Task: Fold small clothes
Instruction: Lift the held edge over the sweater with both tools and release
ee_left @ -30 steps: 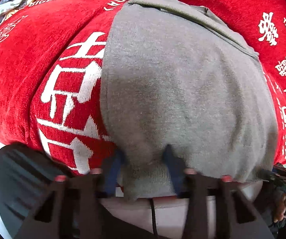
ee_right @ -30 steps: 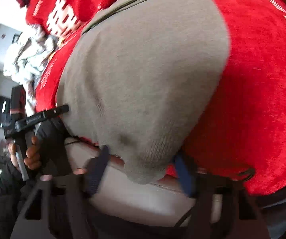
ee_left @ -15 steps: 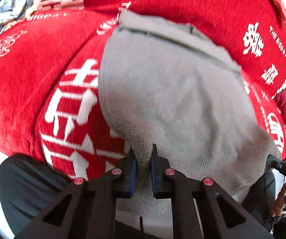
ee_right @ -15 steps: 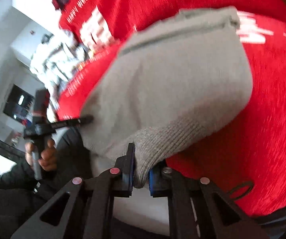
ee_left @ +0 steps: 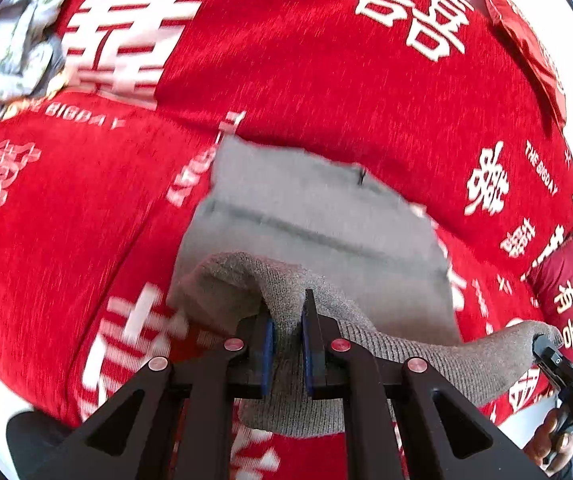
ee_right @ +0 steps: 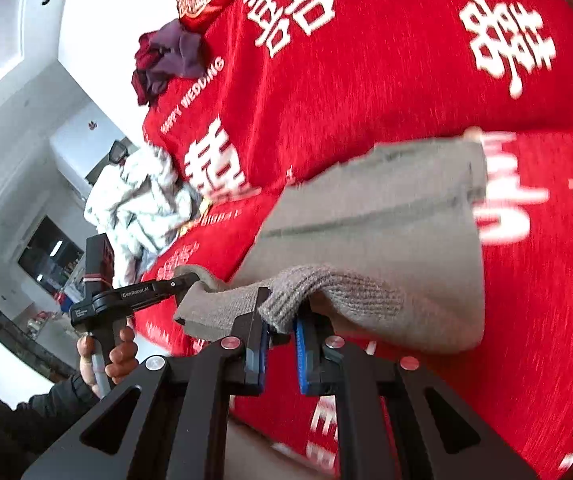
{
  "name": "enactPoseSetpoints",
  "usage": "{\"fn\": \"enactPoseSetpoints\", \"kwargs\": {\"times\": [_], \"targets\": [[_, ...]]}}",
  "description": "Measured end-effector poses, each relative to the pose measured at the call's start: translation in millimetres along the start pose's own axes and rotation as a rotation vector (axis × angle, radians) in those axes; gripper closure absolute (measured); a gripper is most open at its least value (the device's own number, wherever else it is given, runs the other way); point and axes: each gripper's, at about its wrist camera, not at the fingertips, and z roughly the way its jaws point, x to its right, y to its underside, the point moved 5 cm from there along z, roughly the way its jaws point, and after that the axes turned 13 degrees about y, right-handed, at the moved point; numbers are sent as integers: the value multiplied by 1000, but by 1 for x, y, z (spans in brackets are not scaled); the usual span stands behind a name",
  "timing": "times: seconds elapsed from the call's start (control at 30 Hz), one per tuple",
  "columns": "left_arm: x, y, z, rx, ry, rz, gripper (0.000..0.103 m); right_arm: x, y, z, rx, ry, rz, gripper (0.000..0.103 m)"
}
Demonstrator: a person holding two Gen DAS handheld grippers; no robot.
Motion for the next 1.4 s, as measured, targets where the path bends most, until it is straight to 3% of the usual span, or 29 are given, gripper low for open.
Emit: {"fn": "enactPoseSetpoints", "kwargs": {"times": [0.27, 0.53, 0.7, 0.8, 0.87, 0.93, 0.97, 1.03, 1.07, 1.1, 1.13, 1.2, 1.23, 1.27, 1.3, 1.4], "targets": [[-3, -74, 57, 10, -19, -13, 90, 15, -84, 53, 59, 22, 57, 92], [-36, -141, 153, -28, -79, -91, 90, 59, -149, 154, 18, 102, 130, 92], [-56, -161, 213, -84, -114, -121, 90, 105, -167, 218, -36, 173, 207, 92], [-79, -157, 251, -201, -140, -202, 83, 130, -167, 255, -108, 219, 250, 89], [-95, -154, 261, -236, -99, -298, 83, 147, -162, 276, -192, 277, 285, 84], [-101, -159, 253, -220, -31, -351, 83, 158, -160, 279, -207, 276, 310, 82], [-101, -163, 246, -215, 5, -360, 83, 161, -160, 275, -187, 268, 322, 78], [-99, -169, 232, -199, 56, -360, 83, 168, -163, 254, -120, 268, 344, 60], [-97, -172, 223, -187, 70, -343, 83, 171, -164, 244, -90, 274, 353, 39], [-95, -174, 216, -180, 73, -327, 83, 173, -164, 231, -53, 277, 361, 27], [-92, -176, 208, -172, 69, -305, 80, 175, -166, 220, -20, 275, 365, 27], [-84, -184, 186, -122, 57, -267, 31, 173, -166, 205, 7, 269, 350, 27], [-81, -189, 178, -80, 68, -267, 0, 170, -165, 203, 3, 270, 327, 27], [-76, -195, 168, -22, 94, -262, 1, 164, -165, 204, -10, 282, 274, 27], [-69, -200, 166, -18, 110, -246, 1, 158, -164, 210, -36, 329, 213, 27], [-60, -208, 161, -13, 19, -195, 1, 136, -159, 241, -153, 524, -28, 27]]}}
